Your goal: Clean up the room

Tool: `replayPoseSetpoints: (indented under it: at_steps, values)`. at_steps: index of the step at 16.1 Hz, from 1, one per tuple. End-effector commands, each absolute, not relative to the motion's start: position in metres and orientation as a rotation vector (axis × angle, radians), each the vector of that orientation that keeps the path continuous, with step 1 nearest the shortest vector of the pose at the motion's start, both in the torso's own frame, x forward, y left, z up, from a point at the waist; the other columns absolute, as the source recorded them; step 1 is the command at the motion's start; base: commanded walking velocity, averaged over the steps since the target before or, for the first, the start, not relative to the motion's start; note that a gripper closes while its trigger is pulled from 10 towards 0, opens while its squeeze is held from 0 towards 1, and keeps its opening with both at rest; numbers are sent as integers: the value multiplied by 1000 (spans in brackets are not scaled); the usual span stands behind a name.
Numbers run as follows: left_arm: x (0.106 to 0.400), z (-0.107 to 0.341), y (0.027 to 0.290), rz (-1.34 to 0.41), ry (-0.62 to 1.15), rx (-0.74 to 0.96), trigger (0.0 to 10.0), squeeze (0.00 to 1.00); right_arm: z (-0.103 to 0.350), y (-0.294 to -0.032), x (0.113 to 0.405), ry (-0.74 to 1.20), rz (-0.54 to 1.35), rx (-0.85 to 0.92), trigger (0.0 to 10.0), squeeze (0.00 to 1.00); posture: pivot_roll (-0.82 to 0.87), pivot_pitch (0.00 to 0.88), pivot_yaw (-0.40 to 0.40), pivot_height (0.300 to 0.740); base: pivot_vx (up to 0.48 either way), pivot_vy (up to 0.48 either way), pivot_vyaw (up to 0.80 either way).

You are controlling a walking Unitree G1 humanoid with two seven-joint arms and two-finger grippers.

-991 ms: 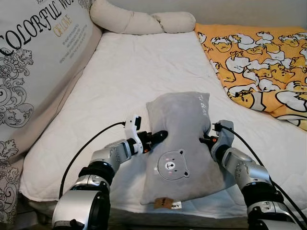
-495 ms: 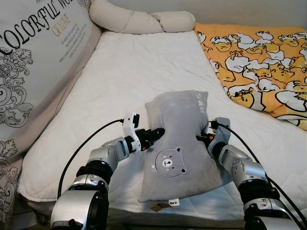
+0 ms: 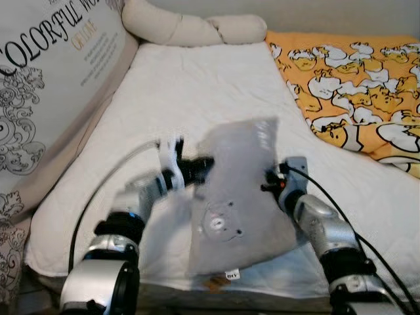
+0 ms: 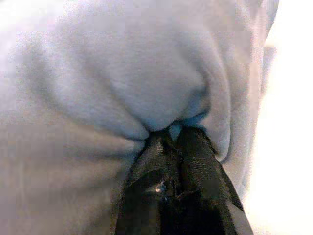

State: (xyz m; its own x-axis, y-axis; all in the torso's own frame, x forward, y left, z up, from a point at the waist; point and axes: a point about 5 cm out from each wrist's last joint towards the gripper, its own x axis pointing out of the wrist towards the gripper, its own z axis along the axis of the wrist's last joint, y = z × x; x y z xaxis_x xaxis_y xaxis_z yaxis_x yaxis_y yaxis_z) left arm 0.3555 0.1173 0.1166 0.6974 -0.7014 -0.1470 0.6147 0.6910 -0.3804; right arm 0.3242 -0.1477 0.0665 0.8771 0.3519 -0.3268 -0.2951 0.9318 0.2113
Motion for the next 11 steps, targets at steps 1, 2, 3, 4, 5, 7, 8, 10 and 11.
replayPoseSetpoints:
  at_steps: [1,2,3,4,5,7,8,10,11]
  values:
    - [357,125,118,-761,273,-264,0,0,74,-140,326,318,357,141,10000,824,21,0,42,740,0,0,0]
    - [358,128,119,-759,266,-271,0,0,73,-141,326,318,336,121,10000,1000,22,0,43,740,0,0,0]
    - [359,131,119,-757,263,-281,0,0,72,-142,326,318,325,114,10000,1000,23,0,46,740,0,0,0]
    - [357,127,121,-745,287,-263,0,0,67,-140,325,325,308,129,10000,1000,11,0,55,740,0,0,0]
    - [355,119,125,-712,313,-246,0,0,65,-139,322,331,300,132,10000,1000,-7,0,66,740,0,0,0]
    - [355,113,131,-642,318,-230,2784,0,61,-143,318,343,287,121,10000,1000,-14,0,68,740,0,0,0]
    - [356,107,136,-578,332,-253,10000,0,53,-149,312,387,297,114,10000,1000,-9,0,57,740,0,0,0]
    - [355,98,139,-545,364,-314,10000,451,45,-155,306,432,319,130,10000,1000,-10,0,48,740,0,0,0]
    - [352,91,139,-549,380,-326,10000,1000,42,-158,303,449,326,152,10000,1000,-12,0,46,740,0,0,0]
